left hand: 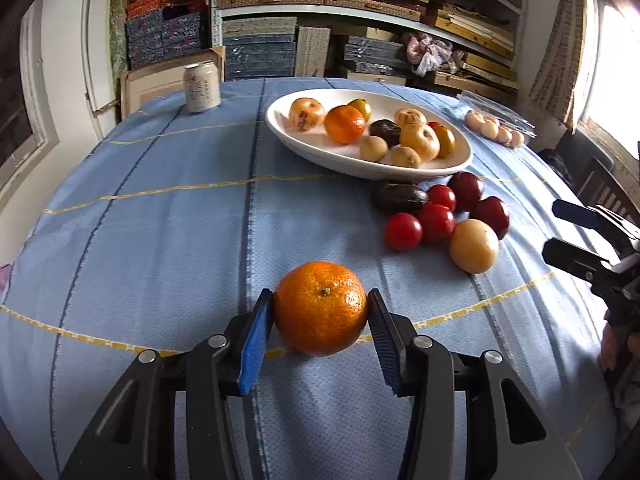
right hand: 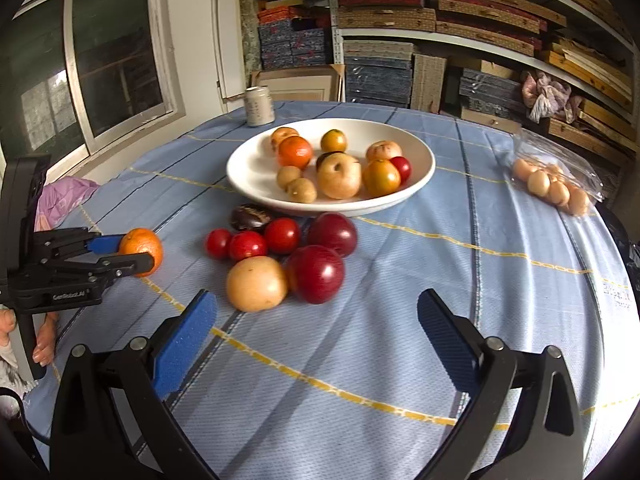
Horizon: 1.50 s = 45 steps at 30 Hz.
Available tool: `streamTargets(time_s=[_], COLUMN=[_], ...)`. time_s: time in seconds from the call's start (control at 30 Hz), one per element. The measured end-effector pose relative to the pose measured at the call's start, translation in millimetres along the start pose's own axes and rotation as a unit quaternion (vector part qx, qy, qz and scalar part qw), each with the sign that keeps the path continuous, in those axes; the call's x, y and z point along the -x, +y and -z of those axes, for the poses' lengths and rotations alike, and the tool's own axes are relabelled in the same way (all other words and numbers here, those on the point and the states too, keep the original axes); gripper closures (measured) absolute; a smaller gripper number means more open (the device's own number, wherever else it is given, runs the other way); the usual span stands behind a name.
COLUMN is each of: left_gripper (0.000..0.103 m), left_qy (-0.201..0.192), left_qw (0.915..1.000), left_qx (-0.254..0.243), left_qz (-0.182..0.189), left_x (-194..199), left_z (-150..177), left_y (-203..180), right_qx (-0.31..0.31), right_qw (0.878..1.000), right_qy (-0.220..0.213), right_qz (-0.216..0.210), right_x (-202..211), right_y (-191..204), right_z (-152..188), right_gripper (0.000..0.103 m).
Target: Organize fruits
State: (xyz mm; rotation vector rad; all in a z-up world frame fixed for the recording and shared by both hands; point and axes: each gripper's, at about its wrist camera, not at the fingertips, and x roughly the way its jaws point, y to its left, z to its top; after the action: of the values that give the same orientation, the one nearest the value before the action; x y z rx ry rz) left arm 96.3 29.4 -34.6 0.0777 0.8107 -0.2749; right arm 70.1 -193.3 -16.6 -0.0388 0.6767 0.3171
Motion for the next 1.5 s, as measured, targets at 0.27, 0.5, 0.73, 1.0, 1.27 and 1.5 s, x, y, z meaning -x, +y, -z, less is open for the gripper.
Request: streamTargets(time_s=[0.27, 0.5, 0.73, 1.0, 1.27, 1.5], left_gripper=[0.055, 0.055, 0.055, 0.055, 0.055, 0.055], left_qy=[-0.009, -0.016, -0.019, -0.013, -0.008, -0.010], left_qw=[0.9990, 0.9994, 0.9995, 0.9997, 0.9996, 0.9995], left_qx=[0.033, 0.021, 0.013, 0.016, 0.024, 0.029], left_qz=[-0.029, -0.024, -0.021, -0.015, -0.009, -0.001], left_x=[3.7, 6.5, 6.6, 4.5, 1.8, 1.8], left_z=[-2.3, -1.6, -0.4, -0.2, 0.1, -0.1], left_y=[20.7, 16.5, 12.8, 13.2, 15.5, 17.3], right_qx=[0.069, 0.042, 0.039, 0.022, 0.021, 0.016], right_qw=[0.997, 0.997, 0.996, 0.996, 0.995, 0.996], right_qy=[0.038, 0.062, 0.071, 0.081, 0.091, 0.083], right_qz=[0.000, -0.008, -0.029, -0.029, -0.022, -0.028], right_x=[-23.9, -39.4, -46.1, -55.9, -61.2, -59.7], right_y=[42.0, 42.1, 53.0, 46.8, 42.3, 39.6], right_z=[0.2, -5.8, -10.6, -14.2, -11.5, -10.8], right_gripper=[0.036, 0.038, 0.042, 0.045, 0.058, 0.059])
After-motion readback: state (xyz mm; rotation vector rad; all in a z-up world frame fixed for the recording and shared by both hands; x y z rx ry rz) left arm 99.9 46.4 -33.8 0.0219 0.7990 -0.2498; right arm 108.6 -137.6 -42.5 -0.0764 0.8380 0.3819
